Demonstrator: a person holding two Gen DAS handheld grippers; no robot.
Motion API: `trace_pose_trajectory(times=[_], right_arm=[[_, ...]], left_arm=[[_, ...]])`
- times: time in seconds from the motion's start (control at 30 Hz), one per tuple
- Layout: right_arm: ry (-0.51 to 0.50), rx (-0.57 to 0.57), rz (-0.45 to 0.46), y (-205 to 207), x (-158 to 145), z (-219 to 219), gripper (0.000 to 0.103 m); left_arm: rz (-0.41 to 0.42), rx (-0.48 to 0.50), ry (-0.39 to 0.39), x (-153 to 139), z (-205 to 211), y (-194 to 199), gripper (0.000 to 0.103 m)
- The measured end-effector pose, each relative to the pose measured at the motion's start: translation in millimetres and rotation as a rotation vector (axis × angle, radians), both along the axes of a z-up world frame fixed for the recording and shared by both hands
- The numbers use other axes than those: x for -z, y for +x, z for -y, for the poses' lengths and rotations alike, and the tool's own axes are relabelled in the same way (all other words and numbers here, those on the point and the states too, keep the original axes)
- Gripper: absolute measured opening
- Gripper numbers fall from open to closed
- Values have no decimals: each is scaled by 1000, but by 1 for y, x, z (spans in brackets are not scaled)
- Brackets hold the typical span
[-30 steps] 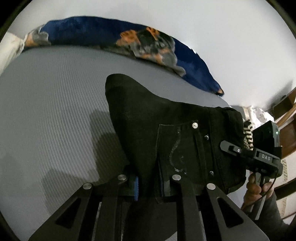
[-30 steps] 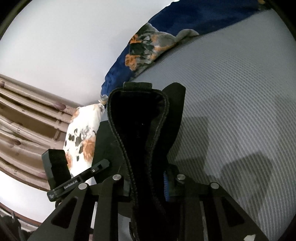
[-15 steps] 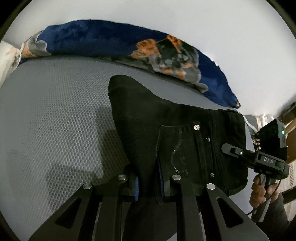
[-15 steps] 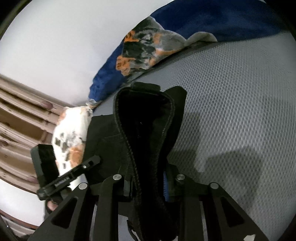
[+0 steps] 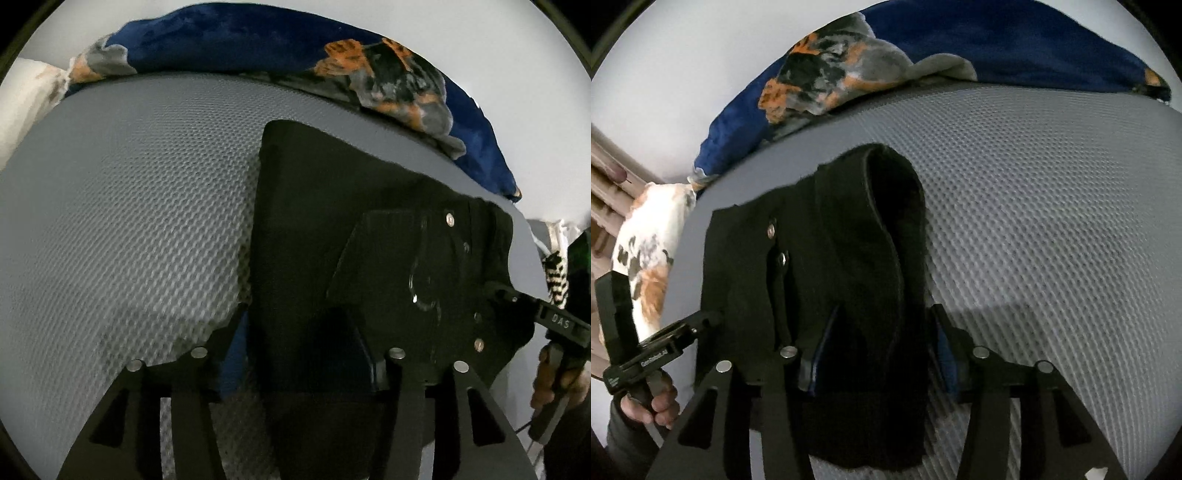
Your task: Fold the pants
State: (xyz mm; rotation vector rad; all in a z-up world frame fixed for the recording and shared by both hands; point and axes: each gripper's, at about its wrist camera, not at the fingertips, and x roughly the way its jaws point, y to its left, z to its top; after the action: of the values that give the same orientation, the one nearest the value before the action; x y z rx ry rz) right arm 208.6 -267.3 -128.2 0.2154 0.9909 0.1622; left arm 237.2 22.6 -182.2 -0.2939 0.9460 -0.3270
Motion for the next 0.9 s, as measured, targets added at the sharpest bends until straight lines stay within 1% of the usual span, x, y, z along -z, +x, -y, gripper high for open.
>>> trace_pose_trajectory(times=[0.1,0.2,0.33,0.43,0.53,0.63,0.77,0.83,0.9], right_arm=[[-34,15,23,-15,-6,-3,48],[-72,28,64,-32,-18,-10,48],[-129,31,123,-63,-34,-22,48],[-150,28,164,-87,-43,-32,48],[-150,27,183,-108,-46,-44,50],[-193,28,205,-127,-47,-59,55],[-217,12,222,-150,-46,-76,56],[-215,-3,228,-162,-45,-85,56],[-233,-3,243,-172,-45,-92,56]], left_arm=[[4,-26,40,-2,0,-15,54],[23,-54,81,-8,-1,-36,54],[67,-93,162,-19,0,-70,55],[90,-119,193,-26,-1,-92,60],[114,-143,202,-33,-2,-118,62],[124,-164,205,-37,-4,-138,63],[143,-179,203,-41,-3,-165,68],[150,-185,208,-40,-1,-177,68],[154,-198,213,-40,-1,-187,68]])
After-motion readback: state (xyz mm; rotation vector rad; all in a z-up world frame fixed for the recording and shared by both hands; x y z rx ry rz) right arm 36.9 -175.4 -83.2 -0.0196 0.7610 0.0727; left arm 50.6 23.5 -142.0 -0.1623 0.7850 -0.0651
